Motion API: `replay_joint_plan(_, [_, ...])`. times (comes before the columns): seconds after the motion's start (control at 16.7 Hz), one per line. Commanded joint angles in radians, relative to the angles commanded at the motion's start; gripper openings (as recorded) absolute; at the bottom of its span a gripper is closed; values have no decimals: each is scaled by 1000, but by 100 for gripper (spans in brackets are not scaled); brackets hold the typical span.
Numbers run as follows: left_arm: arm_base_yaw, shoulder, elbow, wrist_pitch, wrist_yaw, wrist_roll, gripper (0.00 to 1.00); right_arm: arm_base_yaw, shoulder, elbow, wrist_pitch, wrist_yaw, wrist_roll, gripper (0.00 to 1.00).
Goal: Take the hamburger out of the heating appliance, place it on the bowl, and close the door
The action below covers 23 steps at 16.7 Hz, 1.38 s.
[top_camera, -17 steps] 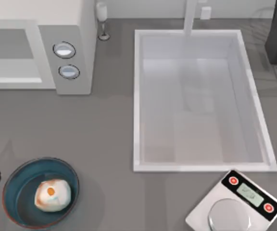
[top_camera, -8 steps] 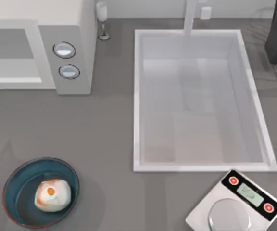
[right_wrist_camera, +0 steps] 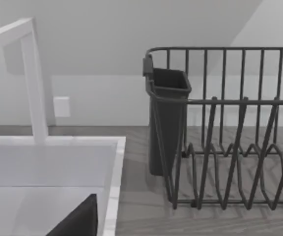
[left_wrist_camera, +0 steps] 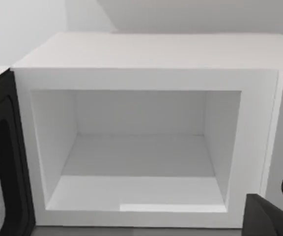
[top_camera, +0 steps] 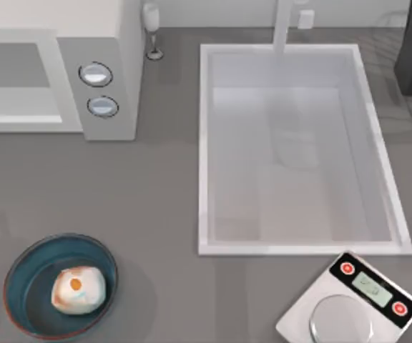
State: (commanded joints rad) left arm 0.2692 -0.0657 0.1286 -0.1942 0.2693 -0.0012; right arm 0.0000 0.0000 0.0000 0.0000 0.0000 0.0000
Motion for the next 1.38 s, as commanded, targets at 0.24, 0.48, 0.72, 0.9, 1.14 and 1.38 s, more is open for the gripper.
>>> replay_joint_plan(0.24, [-1, 3, -2, 1, -1, 1, 0, 0, 0, 0, 0, 0, 0, 100])
replay_joint_plan(0.48, [-31, 40, 23, 12, -31, 1, 0, 0, 0, 0, 0, 0, 0, 100])
replay_joint_plan(0.72, [-32, 38, 21, 12, -34, 1, 0, 0, 0, 0, 0, 0, 0, 100])
replay_joint_plan(0.9, [-96, 39, 17, 16, -97, 1, 0, 0, 0, 0, 0, 0, 0, 100])
replay_joint_plan(1.14, [-273, 44, -14, 52, -275, 0, 0, 0, 0, 0, 0, 0, 0, 100])
replay_joint_plan(1.38, [-408, 50, -51, 95, -409, -1, 0, 0, 0, 0, 0, 0, 0, 100])
